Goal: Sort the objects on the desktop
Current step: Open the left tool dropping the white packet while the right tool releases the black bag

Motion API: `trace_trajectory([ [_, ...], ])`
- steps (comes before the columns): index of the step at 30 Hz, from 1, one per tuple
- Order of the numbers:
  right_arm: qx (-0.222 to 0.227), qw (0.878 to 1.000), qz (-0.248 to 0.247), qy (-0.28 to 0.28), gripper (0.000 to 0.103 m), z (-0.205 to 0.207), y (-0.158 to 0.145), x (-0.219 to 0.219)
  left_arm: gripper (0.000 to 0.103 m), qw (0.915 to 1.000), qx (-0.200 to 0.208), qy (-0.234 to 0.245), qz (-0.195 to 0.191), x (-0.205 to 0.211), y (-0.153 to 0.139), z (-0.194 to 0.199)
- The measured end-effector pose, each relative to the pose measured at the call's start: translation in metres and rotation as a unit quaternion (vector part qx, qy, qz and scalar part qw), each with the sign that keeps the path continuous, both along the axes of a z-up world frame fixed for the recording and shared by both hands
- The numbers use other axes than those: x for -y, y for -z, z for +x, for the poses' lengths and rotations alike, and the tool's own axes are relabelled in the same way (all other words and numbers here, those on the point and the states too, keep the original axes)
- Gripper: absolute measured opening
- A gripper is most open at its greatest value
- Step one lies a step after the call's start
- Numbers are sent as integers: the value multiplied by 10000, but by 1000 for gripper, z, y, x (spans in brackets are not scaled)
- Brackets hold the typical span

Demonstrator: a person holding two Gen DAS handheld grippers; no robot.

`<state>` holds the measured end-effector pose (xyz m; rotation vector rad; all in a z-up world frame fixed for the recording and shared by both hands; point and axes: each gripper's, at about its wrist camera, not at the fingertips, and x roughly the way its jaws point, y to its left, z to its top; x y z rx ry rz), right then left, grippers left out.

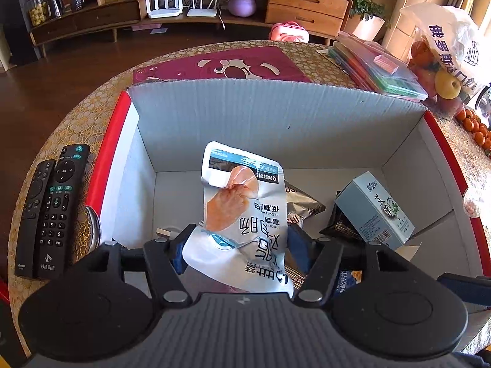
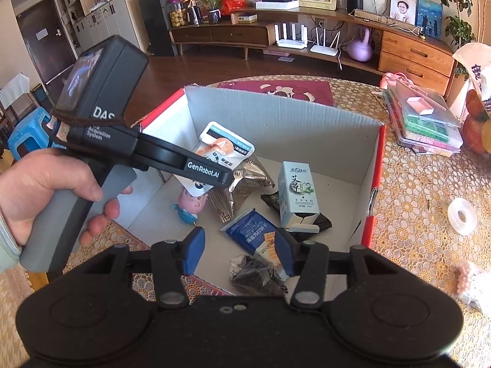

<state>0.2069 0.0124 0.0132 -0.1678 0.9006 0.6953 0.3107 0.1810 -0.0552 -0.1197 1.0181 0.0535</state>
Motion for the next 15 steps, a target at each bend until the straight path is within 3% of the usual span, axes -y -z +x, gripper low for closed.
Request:
trace_trajectory([
  [12, 52, 9997, 203, 145, 54, -13, -17, 21, 76, 9996, 230, -132, 51, 10, -20, -14],
  [15, 141, 9993, 276, 188, 66, -19, -24, 29, 76, 9994, 297, -163, -2, 12, -27, -19],
])
